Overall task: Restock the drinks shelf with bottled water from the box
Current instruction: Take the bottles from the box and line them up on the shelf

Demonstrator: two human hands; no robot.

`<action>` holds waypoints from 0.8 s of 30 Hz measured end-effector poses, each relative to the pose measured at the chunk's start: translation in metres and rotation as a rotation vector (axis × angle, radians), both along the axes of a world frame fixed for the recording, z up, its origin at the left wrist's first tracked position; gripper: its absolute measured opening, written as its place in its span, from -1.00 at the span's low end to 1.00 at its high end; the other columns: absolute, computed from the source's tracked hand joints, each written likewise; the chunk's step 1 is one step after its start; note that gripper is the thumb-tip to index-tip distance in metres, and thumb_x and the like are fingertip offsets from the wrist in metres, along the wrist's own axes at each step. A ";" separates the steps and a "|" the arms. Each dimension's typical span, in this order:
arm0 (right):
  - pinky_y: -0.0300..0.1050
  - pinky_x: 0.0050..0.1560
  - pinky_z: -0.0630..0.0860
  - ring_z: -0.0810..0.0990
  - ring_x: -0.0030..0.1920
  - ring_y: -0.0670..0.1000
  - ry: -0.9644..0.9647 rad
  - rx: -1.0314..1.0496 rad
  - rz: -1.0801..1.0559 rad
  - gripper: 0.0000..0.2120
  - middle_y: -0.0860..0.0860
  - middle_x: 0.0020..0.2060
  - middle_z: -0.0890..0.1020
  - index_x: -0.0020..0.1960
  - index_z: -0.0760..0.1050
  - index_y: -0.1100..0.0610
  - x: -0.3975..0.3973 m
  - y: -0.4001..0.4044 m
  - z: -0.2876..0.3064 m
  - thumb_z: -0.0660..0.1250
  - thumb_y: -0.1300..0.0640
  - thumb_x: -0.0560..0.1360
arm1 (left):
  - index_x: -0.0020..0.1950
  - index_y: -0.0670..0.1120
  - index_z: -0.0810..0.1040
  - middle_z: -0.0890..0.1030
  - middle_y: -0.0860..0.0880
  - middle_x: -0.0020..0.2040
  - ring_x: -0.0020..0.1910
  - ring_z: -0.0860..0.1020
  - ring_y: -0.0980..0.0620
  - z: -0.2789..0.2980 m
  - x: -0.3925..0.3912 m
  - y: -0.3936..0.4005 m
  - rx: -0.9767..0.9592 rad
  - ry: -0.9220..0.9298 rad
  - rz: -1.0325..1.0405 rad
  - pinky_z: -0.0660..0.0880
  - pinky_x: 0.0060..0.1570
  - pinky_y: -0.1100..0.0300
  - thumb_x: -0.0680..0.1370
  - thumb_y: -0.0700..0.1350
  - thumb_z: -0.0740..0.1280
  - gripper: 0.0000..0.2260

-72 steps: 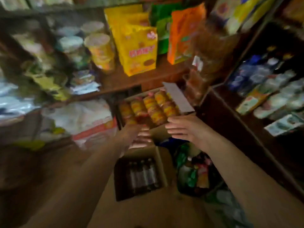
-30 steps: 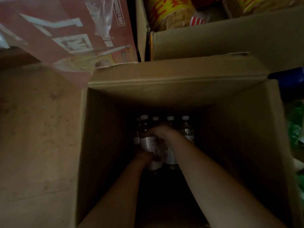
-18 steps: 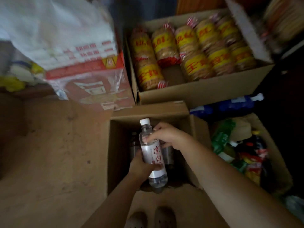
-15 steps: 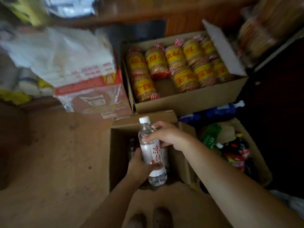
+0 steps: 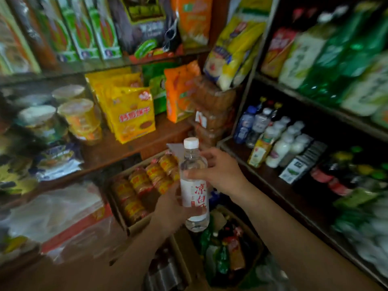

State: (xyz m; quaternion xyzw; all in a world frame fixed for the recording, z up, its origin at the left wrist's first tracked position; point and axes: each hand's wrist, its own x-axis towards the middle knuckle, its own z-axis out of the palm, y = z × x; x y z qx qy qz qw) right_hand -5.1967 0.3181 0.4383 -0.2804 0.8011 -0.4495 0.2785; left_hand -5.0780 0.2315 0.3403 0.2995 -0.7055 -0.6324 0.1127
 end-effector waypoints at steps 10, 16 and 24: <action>-0.07 -0.04 0.58 0.58 -0.08 -0.09 0.271 -0.113 -0.454 -0.52 -0.15 -0.16 0.56 0.04 0.48 -0.01 -0.027 0.191 0.135 0.58 -0.11 0.24 | 0.07 0.21 0.53 0.67 0.09 0.02 0.03 0.64 0.04 0.132 -0.099 0.136 -0.062 0.216 -0.411 0.60 0.02 -0.04 0.04 0.05 0.65 -0.35; -0.06 -0.07 0.61 0.60 -0.09 -0.11 0.374 -0.086 -0.726 -0.45 -0.11 -0.11 0.61 0.11 0.48 0.00 -0.034 0.341 0.175 0.58 -0.15 0.23 | 0.10 0.12 0.53 0.67 0.10 0.00 -0.01 0.65 0.06 0.177 -0.152 0.274 -0.124 0.267 -0.717 0.61 -0.02 0.06 0.12 -0.04 0.66 -0.39; -0.21 -0.16 0.58 0.61 -0.16 -0.17 0.450 -0.085 -1.055 -0.41 -0.14 -0.17 0.63 0.14 0.50 -0.02 -0.051 0.536 0.181 0.59 -0.12 0.19 | 0.00 0.17 0.46 0.66 0.10 -0.02 -0.09 0.64 0.18 0.196 -0.219 0.482 -0.220 0.317 -0.964 0.61 -0.10 0.19 0.14 -0.13 0.66 -0.43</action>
